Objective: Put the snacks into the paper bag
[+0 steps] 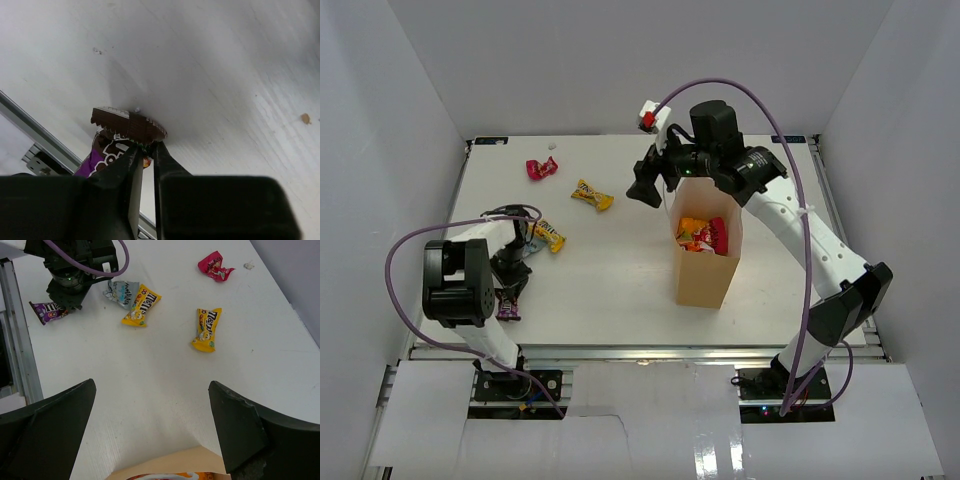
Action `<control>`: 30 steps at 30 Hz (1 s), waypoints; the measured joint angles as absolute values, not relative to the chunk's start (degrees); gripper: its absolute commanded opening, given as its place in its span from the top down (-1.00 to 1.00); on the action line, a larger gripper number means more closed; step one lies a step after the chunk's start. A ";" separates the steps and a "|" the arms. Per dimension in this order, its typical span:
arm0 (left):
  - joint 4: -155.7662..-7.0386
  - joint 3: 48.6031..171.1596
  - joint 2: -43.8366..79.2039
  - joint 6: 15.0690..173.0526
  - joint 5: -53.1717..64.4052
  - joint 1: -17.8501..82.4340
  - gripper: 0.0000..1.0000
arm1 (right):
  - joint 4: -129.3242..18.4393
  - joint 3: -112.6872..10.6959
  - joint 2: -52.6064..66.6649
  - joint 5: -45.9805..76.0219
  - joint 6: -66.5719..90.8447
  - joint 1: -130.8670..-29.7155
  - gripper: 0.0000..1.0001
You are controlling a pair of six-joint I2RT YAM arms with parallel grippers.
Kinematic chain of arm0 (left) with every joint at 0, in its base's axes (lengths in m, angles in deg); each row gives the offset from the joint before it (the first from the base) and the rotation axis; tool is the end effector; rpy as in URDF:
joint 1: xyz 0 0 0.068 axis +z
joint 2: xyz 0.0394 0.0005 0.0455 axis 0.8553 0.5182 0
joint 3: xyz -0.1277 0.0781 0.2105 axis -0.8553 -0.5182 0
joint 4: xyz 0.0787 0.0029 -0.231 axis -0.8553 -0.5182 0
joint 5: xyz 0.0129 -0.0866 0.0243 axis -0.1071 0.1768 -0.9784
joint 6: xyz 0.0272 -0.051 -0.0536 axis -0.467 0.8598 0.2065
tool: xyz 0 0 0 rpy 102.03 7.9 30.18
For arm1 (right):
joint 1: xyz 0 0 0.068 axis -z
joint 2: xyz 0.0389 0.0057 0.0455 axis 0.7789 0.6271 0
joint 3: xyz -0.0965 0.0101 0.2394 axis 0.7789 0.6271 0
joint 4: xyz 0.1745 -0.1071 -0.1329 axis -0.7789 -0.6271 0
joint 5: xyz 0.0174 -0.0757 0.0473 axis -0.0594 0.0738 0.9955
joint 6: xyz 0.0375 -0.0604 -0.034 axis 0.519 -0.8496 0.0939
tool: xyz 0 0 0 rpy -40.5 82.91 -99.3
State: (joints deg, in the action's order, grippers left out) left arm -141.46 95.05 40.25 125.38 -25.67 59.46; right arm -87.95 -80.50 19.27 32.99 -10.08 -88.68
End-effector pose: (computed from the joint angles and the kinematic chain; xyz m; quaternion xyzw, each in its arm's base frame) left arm 0.2446 0.0295 0.1235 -0.3487 0.9129 0.2121 0.0033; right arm 0.2753 0.2481 0.4181 -0.4706 0.6650 0.2851 0.5050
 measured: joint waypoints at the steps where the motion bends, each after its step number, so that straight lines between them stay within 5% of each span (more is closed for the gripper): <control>1: -141.50 95.08 40.34 125.07 -25.45 59.94 0.66 | -87.91 -80.50 19.11 33.01 -10.08 -88.68 -1.00; 8: -141.09 95.18 37.61 123.34 -20.75 61.40 1.00 | -87.86 -80.48 18.41 33.01 -10.23 -88.68 -0.96; 22: -119.03 98.35 8.25 126.58 18.35 60.35 1.00 | -85.22 -79.17 12.69 43.63 -12.63 -84.38 -0.86; 30: -104.32 103.56 7.64 138.07 26.79 49.86 1.00 | -79.27 -74.41 10.26 49.71 -6.36 -85.75 -0.96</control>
State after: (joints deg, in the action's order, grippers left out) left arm -104.32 103.56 7.64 138.07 26.79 49.86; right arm -79.27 -74.41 10.26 49.71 -6.36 -85.75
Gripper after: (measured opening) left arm 0.179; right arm 0.966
